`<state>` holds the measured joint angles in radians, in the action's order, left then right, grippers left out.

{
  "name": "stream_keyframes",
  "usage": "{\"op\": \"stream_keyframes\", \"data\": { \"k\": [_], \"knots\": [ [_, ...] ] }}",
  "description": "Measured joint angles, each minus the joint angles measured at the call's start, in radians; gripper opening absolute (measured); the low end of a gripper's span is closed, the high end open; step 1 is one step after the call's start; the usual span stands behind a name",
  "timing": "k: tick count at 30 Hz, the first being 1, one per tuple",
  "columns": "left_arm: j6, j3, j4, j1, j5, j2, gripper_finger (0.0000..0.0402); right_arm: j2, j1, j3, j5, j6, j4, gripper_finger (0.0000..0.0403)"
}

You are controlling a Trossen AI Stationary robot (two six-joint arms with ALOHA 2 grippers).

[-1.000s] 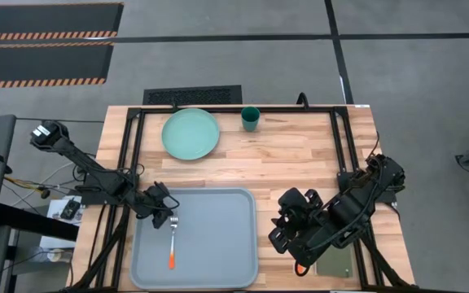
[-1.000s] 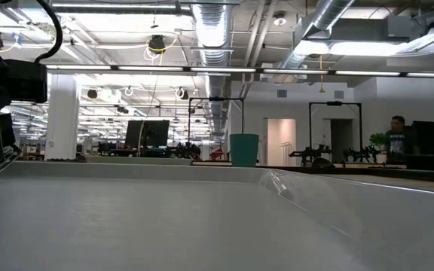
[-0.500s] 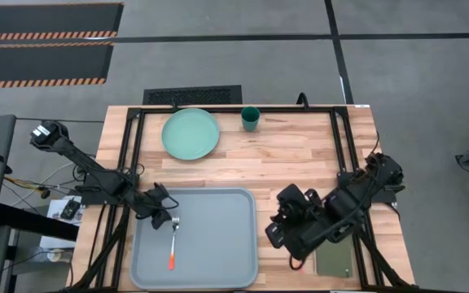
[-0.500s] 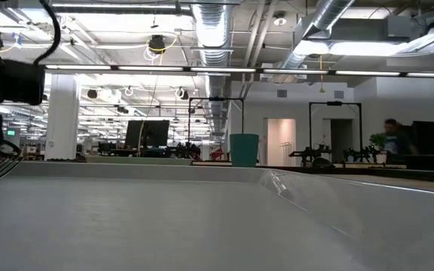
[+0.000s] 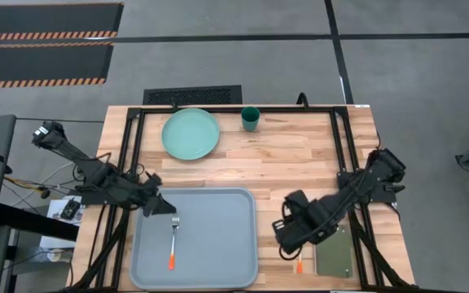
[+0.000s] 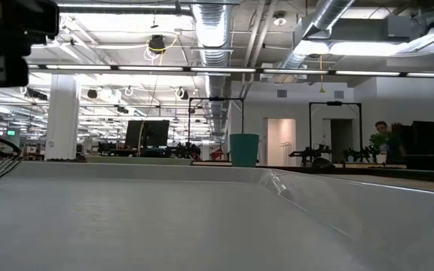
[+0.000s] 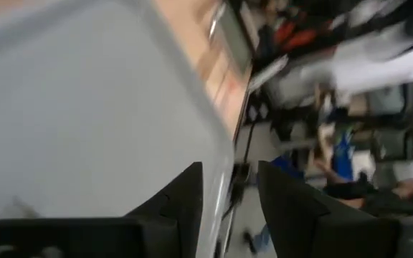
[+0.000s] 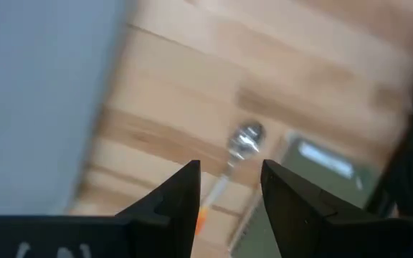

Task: Pick and place plate/cup/fork/spoon on tray
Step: Put the orange spoon on the gray tray to the left of the orange fork

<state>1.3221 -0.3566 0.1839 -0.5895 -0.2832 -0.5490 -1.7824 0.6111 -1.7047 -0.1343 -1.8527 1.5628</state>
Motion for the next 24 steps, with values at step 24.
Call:
{"op": "stream_keyframes", "data": {
  "k": [24],
  "knots": [
    [0.025,-0.006,0.080,0.001,-0.176,0.103,0.0190,-0.058,0.138,0.525,0.142,-0.447,-0.684,0.0173]
  ]
}}
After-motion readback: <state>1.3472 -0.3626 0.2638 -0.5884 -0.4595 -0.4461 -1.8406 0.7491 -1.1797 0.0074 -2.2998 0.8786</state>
